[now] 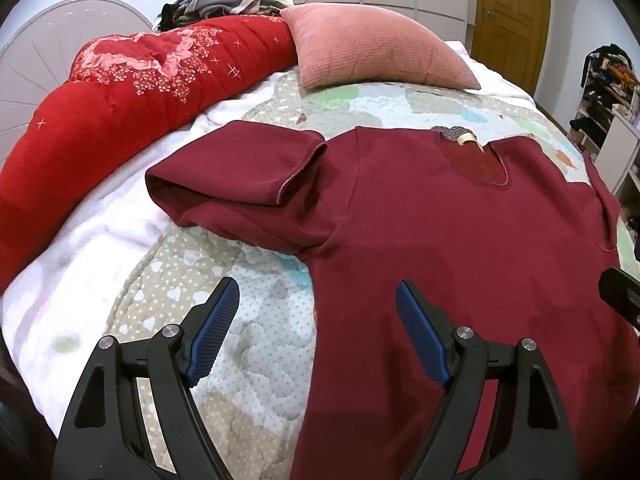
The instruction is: Fold small clothes
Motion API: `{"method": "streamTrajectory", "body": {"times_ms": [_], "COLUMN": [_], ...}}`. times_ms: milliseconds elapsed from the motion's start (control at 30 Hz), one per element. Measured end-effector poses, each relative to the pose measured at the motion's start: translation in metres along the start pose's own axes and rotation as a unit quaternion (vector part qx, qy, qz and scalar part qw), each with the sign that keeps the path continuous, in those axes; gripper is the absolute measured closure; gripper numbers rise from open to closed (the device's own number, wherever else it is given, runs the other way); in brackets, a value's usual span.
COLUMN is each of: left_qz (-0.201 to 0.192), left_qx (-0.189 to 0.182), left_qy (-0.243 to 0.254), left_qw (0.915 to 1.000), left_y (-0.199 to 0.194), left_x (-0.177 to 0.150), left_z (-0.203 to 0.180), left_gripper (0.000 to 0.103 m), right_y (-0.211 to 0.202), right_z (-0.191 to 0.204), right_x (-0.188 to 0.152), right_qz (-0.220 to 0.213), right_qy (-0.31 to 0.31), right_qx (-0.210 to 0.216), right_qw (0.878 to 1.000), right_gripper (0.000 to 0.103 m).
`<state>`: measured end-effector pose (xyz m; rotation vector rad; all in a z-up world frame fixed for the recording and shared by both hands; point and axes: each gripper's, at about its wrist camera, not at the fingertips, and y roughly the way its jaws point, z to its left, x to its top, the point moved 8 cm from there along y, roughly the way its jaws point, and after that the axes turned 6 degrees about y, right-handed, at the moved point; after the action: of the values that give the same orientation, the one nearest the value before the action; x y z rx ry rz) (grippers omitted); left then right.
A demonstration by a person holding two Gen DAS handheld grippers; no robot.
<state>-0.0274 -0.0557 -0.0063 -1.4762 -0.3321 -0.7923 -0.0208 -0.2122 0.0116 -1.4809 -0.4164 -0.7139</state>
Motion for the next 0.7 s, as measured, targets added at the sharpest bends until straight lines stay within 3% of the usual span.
{"method": "streamTrajectory", "body": {"times_ms": [300,467,600,700], "left_qz": [0.003,0.005,0.007,0.012], "left_qx": [0.007,0.035,0.056,0.068], "left_qy": [-0.005,-0.031,-0.064,-0.081], "left_qw": [1.0,0.9989,0.9964,0.9943], "left_y": [0.01,0.017,0.026,0.033], "left_x": [-0.001,-0.002,-0.004,-0.009], "left_z": [0.011,0.046,0.079,0.099], "left_gripper": [0.022,0.022,0.022,0.022], "right_y": [0.017,0.031,0.046,0.063], "right_z": [0.013,0.031,0.058,0.085], "right_x": [0.005,0.009,0.014,0.021], "right_qz": [0.007,0.015,0.026,0.045], "right_qy": [-0.003,-0.005,-0.003,0.003], "right_qx": [0.014,0.04,0.089,0.132], "right_qw": [1.0,0.999,0.996,0.99], "right_gripper": [0.0,0.0,0.018,0.023]}}
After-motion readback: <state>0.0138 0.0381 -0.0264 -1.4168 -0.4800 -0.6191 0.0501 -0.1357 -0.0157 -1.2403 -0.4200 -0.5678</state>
